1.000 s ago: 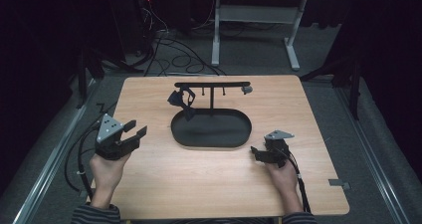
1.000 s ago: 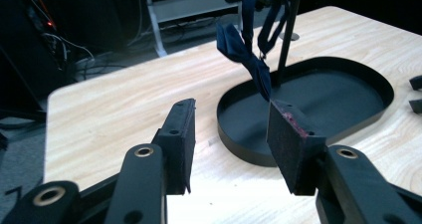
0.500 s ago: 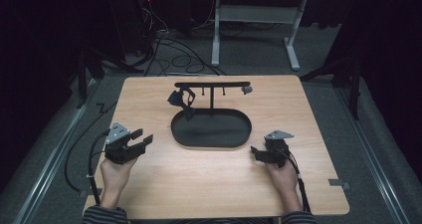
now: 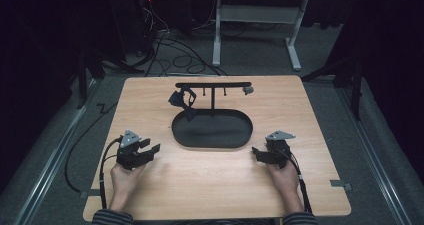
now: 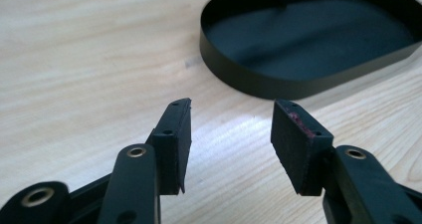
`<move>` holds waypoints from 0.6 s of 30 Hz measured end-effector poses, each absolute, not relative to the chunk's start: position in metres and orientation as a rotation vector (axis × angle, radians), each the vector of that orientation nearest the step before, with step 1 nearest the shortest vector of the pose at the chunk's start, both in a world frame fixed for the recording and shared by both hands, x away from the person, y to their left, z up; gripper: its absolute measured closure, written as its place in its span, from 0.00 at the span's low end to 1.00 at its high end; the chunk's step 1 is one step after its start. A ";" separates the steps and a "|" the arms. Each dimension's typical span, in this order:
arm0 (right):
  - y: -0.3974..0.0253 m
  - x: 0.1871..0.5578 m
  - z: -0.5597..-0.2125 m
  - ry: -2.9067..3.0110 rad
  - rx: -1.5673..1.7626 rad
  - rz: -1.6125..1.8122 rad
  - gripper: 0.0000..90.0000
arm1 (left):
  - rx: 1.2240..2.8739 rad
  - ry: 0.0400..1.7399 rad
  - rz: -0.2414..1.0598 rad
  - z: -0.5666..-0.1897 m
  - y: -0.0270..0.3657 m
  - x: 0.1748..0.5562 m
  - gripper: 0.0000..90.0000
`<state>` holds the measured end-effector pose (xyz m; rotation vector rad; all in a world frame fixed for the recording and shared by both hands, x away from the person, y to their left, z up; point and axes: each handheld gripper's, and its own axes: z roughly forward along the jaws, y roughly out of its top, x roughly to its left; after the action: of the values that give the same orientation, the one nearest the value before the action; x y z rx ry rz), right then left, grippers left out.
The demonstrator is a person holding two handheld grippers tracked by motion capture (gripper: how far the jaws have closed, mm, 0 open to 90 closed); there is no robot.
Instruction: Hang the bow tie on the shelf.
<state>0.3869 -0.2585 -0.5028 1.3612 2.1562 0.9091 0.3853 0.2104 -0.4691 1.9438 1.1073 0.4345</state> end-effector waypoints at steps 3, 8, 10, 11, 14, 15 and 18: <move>-0.258 0.387 -0.503 2.156 1.363 0.908 0.35 | 1.948 1.115 0.425 -0.475 0.208 0.386 0.56; -0.258 0.387 -0.503 2.156 1.363 0.908 0.35 | 2.008 1.126 0.466 -0.486 0.200 0.388 0.55; -0.258 0.387 -0.503 2.156 1.363 0.908 0.35 | 2.025 1.135 0.482 -0.492 0.197 0.389 0.55; -0.258 0.387 -0.503 2.156 1.363 0.908 0.35 | 2.035 1.140 0.488 -0.495 0.196 0.389 0.55; -0.258 0.387 -0.503 2.155 1.363 0.908 0.35 | 2.061 1.158 0.493 -0.501 0.193 0.391 0.53; -0.258 0.387 -0.503 2.155 1.363 0.908 0.35 | 2.069 1.161 0.482 -0.504 0.192 0.392 0.51; -0.258 0.387 -0.503 2.155 1.363 0.908 0.35 | 2.053 1.139 0.497 -0.507 0.193 0.392 0.45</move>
<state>0.3868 -0.2584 -0.5028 1.3631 2.1551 0.9077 0.3918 0.1934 -0.5070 2.0532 1.1388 0.4968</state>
